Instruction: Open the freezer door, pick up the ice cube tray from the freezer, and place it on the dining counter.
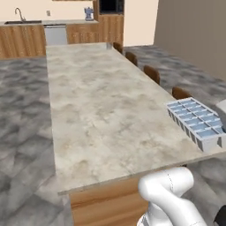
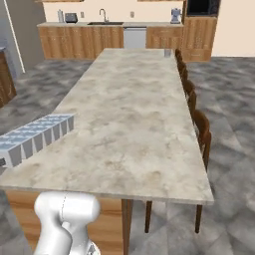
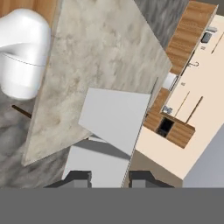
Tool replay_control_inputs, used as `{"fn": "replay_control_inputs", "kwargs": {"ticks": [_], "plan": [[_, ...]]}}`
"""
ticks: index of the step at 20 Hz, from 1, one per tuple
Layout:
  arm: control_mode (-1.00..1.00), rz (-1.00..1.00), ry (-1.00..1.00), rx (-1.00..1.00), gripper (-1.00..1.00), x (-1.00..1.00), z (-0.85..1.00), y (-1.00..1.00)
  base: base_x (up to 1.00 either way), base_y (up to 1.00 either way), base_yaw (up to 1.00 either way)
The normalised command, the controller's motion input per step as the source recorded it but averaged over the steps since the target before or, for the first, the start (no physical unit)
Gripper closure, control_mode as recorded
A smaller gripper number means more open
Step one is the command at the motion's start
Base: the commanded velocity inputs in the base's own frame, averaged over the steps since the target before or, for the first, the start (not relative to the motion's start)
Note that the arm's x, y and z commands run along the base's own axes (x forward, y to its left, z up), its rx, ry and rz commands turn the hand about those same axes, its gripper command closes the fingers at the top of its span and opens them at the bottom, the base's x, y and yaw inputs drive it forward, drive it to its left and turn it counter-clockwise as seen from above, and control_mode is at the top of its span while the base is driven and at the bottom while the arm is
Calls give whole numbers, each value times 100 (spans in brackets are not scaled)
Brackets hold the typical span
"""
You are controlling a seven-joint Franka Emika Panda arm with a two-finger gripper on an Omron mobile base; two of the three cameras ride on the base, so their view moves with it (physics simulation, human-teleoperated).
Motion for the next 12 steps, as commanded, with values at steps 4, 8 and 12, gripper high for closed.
{"fn": "replay_control_inputs", "kwargs": {"ticks": [4,8,12], "plan": [[100,0,0,0,100,0,0,0,74,-99,33],[100,0,0,0,100,0,0,0,63,-99,21],[100,0,0,0,100,0,0,0,48,-100,9]]}}
